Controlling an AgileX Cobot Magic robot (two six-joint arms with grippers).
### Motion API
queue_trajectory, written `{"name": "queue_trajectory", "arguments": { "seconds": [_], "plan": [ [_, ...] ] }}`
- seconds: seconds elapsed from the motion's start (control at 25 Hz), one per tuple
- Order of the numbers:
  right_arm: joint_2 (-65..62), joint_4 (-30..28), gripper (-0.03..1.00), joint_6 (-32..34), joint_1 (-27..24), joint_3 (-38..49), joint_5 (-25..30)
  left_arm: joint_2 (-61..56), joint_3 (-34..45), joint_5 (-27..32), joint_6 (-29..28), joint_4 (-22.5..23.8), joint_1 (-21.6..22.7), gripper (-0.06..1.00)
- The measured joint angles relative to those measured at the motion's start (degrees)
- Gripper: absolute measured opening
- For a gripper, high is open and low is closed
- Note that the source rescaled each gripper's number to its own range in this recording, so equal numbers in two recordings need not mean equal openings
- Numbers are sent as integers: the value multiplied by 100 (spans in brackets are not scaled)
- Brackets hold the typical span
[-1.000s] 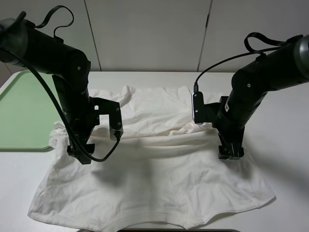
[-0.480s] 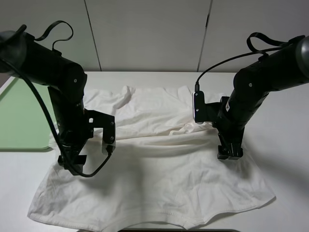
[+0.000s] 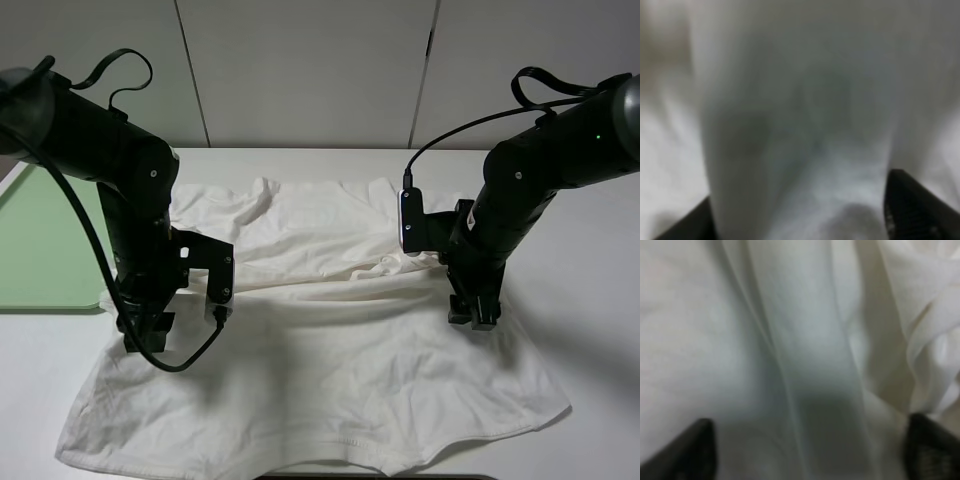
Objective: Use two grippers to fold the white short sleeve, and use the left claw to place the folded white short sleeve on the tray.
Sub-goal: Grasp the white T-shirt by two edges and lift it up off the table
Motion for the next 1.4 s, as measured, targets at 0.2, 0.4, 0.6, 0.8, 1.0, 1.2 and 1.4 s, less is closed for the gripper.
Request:
{"name": "queue_trajectory", "arguments": {
  "seconds": [0.2,0.4,0.6,0.8,1.0,1.2,1.4],
  "plan": [
    [0,120,42,0,0,0,-51,0,0,0,-101,4,0,35],
    [0,275,6,0,0,0,-105,0,0,10,-184,4,0,9],
    [0,355,0,0,0,0,-106,-79,5,36,-191,4,0,1],
    [0,362,0,0,0,0,-112,-335,0,36,-191,4,0,0],
    [-169,362,0,0,0,4,13,-616,0,48,-217,4,0,0],
    [-828,376,0,0,0,4,91,-1195,0,236,-274,4,0,0],
    [-1503,383,0,0,0,4,221,-1752,0,306,-281,11,0,0]
  ]
}}
